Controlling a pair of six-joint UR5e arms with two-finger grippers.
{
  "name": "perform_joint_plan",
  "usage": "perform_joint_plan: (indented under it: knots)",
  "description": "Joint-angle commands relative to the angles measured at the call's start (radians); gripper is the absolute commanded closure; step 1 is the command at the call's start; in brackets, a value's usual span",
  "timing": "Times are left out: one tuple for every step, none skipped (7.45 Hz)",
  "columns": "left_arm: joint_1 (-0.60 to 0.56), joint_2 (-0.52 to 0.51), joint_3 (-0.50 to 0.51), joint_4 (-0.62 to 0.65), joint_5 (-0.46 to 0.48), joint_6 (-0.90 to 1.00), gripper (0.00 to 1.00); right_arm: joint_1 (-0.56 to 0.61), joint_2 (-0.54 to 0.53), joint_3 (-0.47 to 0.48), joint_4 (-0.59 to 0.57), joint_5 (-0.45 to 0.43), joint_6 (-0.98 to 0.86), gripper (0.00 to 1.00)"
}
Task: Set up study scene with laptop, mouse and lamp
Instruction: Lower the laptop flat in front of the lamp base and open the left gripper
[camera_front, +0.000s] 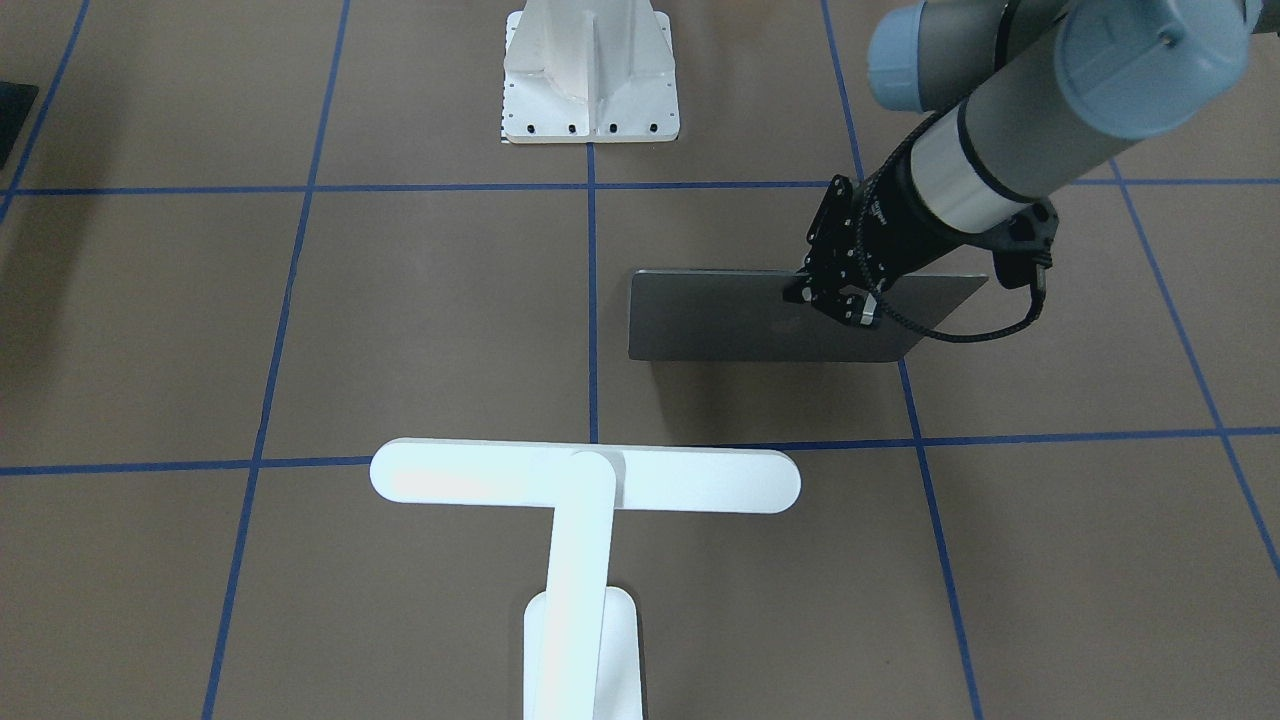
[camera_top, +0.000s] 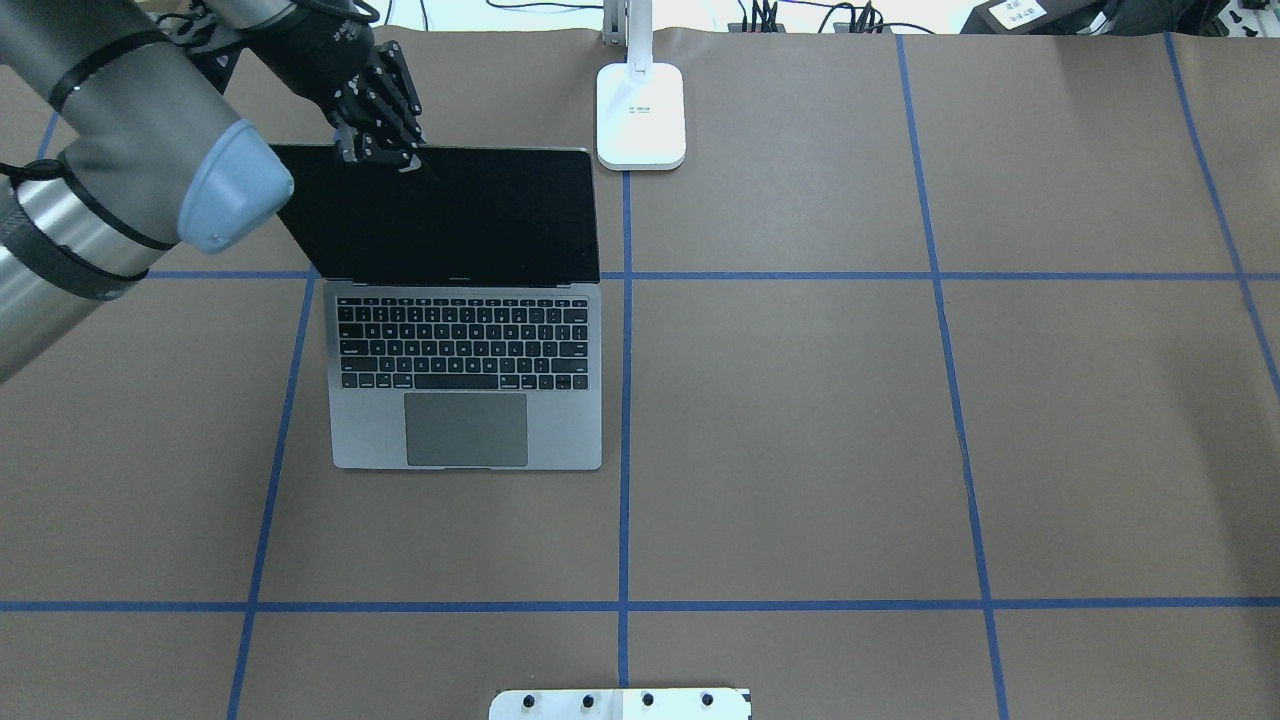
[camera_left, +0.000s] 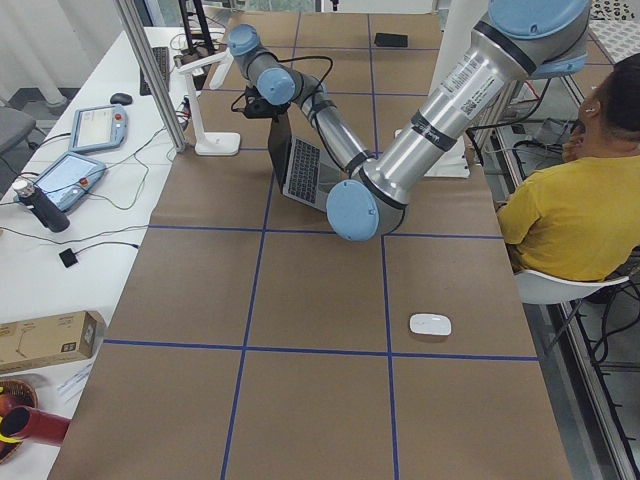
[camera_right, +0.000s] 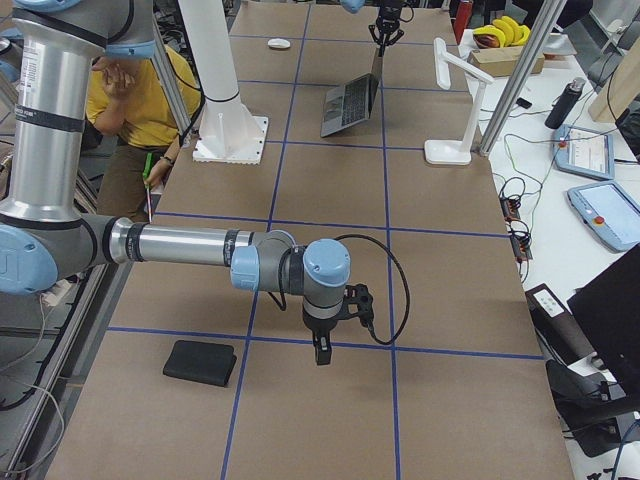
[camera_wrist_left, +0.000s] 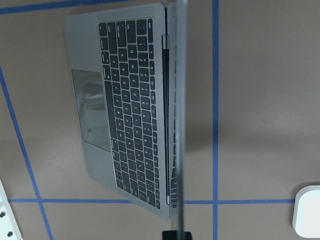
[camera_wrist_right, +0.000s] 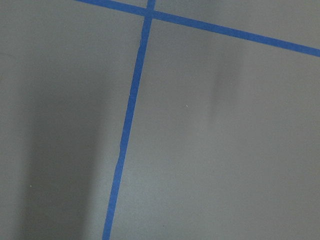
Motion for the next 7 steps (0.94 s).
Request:
perform_joint_plan:
  knots:
    - [0.020,-0.046,0.155,-0.154,0.035,-0.094,1.00,0.000,0.000,0.000,0.000,0.001,0.000,0.00]
    - [0.027,-0.057,0.201,-0.193,0.052,-0.096,1.00,0.000,0.000,0.000,-0.002,0.001,0.002,0.00]
    - [0.042,-0.068,0.242,-0.216,0.074,-0.097,1.00,0.000,0.000,0.000,-0.002,0.001,0.002,0.00]
    - [0.050,-0.073,0.265,-0.242,0.084,-0.097,0.94,0.000,0.000,0.000,-0.002,0.001,0.002,0.00]
    - [0.056,-0.073,0.273,-0.247,0.089,-0.097,0.85,0.000,0.000,0.000,0.000,0.001,0.002,0.00]
    - [0.056,-0.073,0.279,-0.247,0.091,-0.097,0.77,0.000,0.000,0.000,-0.002,0.001,0.000,0.00]
    - [0.057,-0.071,0.279,-0.248,0.091,-0.096,0.61,0.000,0.000,0.000,-0.002,0.001,0.002,0.00]
